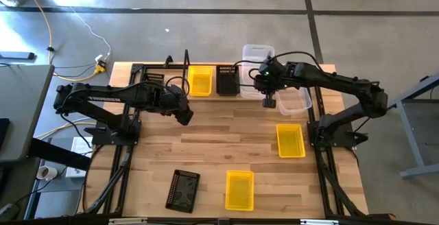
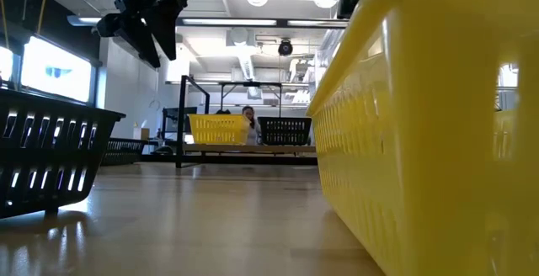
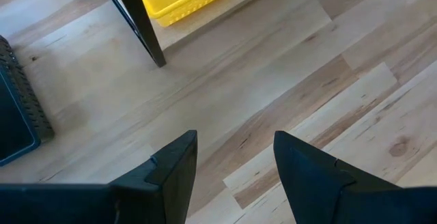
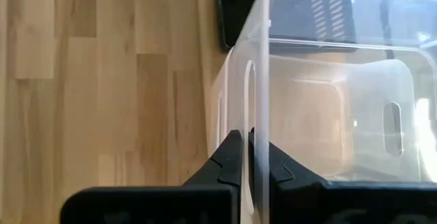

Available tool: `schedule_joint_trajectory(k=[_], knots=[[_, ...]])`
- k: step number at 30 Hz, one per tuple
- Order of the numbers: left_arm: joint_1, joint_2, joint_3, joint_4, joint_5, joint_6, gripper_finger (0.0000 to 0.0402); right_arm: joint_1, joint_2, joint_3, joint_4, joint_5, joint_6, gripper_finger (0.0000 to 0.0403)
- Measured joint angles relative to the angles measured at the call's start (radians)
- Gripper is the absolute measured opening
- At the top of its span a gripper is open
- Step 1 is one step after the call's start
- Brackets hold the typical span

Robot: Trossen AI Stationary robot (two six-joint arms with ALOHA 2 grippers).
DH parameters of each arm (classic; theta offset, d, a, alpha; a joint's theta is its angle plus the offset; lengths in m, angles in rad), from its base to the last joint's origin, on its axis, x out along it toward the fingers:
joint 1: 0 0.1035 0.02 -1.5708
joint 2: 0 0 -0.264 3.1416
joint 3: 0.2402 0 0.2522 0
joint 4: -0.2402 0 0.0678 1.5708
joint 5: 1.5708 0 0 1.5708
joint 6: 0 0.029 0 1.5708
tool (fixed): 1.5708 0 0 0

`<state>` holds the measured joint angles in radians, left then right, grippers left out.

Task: Stack baskets on shelf by color
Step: Stack the bottom transparent bin on top of the transparent bin on the shelf

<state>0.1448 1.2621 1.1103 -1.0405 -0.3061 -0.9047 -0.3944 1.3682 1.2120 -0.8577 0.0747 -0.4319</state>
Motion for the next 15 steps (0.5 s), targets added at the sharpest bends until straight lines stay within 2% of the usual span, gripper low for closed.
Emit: schedule_joint_trajectory(k=[15], knots=[[0.000,0.000,0.000,-0.001,-0.004,0.000,0.0186,-0.029,0.076,-0.018,0.022,0.003,0.029,0.0000]])
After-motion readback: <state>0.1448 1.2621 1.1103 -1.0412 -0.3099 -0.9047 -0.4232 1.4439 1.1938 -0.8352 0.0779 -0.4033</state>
